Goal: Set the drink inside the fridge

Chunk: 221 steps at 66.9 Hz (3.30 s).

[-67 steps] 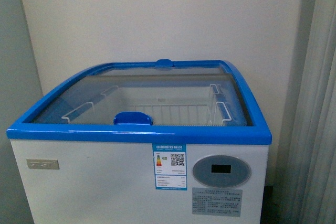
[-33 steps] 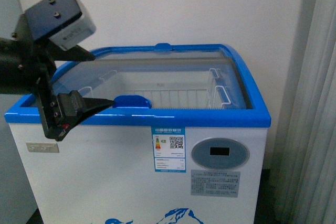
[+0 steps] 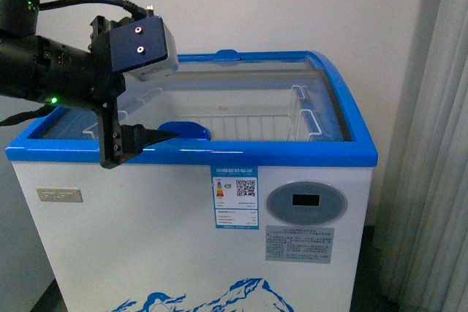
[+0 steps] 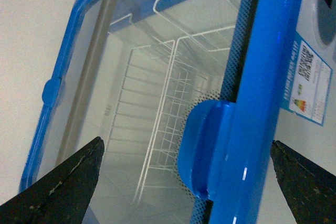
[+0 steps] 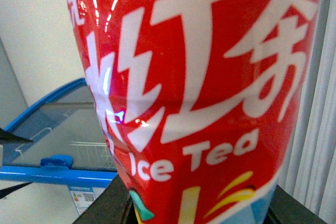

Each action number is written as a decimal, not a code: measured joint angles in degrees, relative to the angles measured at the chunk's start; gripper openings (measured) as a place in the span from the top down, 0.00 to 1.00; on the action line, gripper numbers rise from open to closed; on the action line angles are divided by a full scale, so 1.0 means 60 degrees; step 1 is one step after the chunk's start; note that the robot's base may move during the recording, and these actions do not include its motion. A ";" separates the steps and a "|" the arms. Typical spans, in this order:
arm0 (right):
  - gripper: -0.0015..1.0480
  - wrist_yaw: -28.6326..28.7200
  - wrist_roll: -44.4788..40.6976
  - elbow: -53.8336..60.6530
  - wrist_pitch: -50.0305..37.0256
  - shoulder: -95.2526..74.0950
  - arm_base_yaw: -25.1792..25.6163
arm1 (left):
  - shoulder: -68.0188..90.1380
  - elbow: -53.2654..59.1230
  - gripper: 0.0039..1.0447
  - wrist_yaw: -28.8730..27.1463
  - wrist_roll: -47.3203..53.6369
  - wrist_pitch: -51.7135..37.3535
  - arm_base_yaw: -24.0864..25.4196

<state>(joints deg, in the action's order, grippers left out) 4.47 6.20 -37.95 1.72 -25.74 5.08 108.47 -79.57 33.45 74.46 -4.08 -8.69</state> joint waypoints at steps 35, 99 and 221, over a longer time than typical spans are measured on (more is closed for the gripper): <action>0.65 0.0004 0.0000 0.0000 0.0000 0.0000 0.0000 | 0.1632 -0.1778 0.08 -0.0200 0.0004 0.0229 -0.0211; 0.65 0.0033 0.0000 0.0000 0.0000 0.0000 -0.0004 | 0.6131 -1.0531 0.07 -0.7956 -0.9184 0.2229 -0.0091; 0.08 -0.1315 -1.5296 -1.2324 0.3526 -1.5231 -0.4138 | -1.3759 1.3125 0.98 -0.5574 -1.2506 -0.3599 0.1435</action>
<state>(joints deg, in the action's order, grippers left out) -3.42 -85.58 -111.90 22.87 -117.12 -19.75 25.91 -0.82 0.01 -0.58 -25.67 -0.08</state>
